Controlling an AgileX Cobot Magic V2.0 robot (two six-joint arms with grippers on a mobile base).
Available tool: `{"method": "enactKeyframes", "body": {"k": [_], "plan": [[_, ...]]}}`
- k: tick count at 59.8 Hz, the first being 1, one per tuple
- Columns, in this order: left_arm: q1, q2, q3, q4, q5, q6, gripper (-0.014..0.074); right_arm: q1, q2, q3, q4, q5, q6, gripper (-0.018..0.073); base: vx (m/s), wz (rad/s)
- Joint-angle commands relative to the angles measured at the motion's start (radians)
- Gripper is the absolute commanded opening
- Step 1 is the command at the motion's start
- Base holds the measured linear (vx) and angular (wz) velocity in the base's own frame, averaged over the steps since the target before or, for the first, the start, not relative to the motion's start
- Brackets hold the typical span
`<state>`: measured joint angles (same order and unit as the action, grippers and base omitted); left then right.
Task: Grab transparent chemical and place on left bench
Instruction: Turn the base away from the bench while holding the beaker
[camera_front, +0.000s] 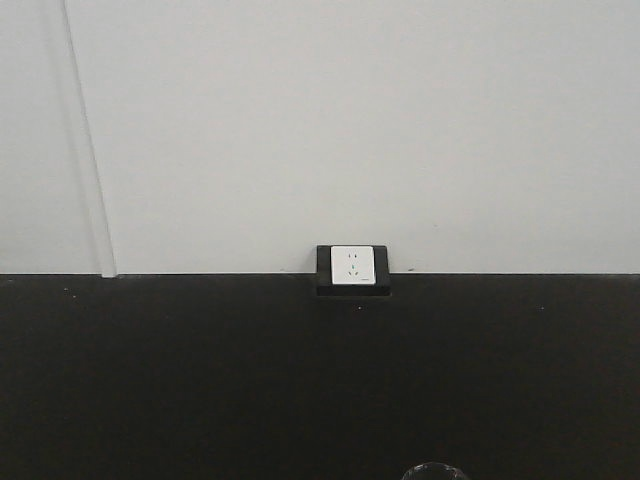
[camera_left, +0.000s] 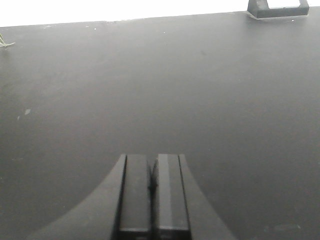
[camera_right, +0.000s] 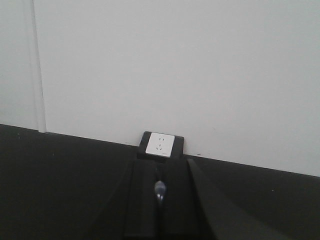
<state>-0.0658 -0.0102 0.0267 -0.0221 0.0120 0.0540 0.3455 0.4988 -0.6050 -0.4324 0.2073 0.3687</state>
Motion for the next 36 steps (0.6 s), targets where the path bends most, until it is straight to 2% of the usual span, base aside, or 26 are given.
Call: {"method": "enactKeyframes", "body": {"k": [1,14,36], "plan": [[-0.002,-0.019,0.016,-0.001,-0.078,-0.008,-0.0003,0.002,-0.027,-0.005,-0.018,-0.038,-0.009,-0.0003,0.0,0.0],[-0.002,-0.019,0.016,-0.001,-0.078,-0.008,-0.0003,0.002,-0.149,0.159,-0.015,-0.068,-0.005,-0.0003,0.0,0.0],[-0.002,-0.019,0.016,-0.001,-0.078,-0.008,-0.0003,0.002,-0.189,0.166,-0.038,-0.056,-0.005,-0.0003,0.0,0.0]]}}
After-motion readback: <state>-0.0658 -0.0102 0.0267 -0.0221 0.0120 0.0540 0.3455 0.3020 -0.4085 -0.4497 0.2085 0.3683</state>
